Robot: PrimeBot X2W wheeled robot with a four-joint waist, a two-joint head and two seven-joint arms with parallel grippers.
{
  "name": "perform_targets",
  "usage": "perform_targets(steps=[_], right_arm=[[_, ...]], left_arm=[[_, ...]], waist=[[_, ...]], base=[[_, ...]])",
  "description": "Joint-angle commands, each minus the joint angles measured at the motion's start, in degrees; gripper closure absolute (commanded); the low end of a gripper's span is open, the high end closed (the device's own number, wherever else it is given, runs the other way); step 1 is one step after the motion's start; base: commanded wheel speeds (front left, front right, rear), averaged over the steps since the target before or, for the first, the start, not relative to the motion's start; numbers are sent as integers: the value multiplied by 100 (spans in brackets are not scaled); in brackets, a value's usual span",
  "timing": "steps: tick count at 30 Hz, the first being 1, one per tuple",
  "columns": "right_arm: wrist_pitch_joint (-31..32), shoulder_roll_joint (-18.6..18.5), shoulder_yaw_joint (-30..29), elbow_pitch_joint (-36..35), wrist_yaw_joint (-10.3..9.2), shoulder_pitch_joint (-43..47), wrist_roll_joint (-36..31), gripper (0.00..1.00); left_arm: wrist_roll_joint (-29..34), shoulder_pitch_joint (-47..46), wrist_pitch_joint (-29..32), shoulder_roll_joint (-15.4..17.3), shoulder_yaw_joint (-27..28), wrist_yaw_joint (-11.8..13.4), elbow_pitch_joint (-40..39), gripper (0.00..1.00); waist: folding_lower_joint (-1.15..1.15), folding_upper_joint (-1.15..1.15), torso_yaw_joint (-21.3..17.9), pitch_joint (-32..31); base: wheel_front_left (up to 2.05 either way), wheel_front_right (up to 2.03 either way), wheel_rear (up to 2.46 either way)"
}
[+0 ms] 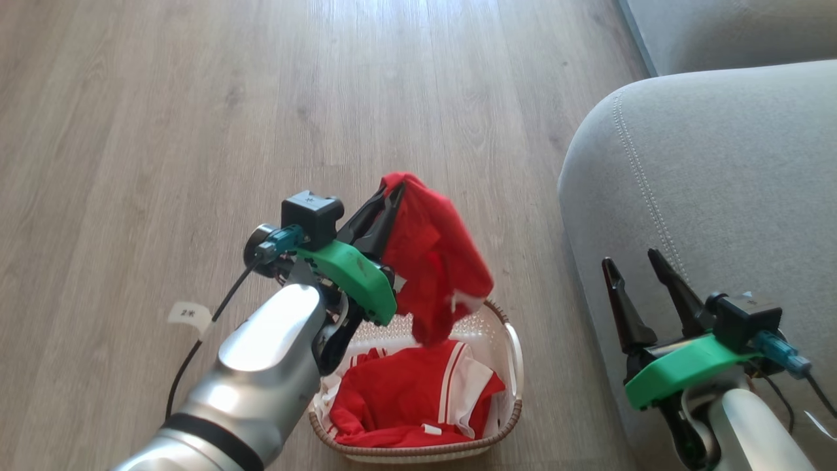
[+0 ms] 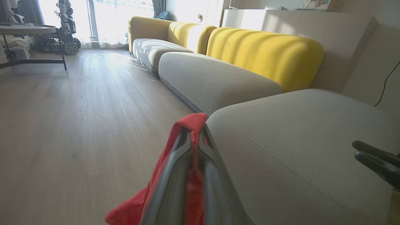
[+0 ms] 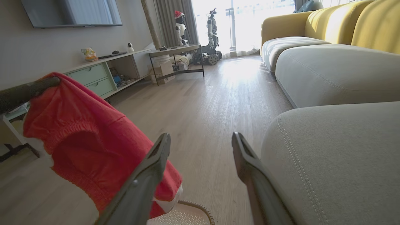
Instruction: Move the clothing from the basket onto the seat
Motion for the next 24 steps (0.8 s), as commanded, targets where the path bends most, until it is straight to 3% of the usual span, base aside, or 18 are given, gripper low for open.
perform_targets(steps=[1,6,11,20,24], right_arm=[[-38,-70,158,-170,-1,-83,57,0],[-38,-146,499,-209,-1,-140,40,0],[-38,-151,1202,-6,-1,-331,137,0],[-29,192,2684,1338,-1,-1155,520,0],[-34,424,2913,2036,-1,-1548,726,0]], left_arm=[[-2,-307,-44,75,119,4,-174,100],[-46,-403,-20,75,26,18,-342,100],[-154,-519,7,75,-47,56,-574,100],[-445,-710,139,75,-303,168,-1034,100],[-550,-756,164,75,-466,249,-1306,100]], waist=[[1,0,2,18],[1,0,-6,37],[1,0,33,33],[1,0,216,-46],[1,0,316,-71]], base=[[0,0,0],[0,0,0],[0,0,0],[0,0,0],[0,0,0]])
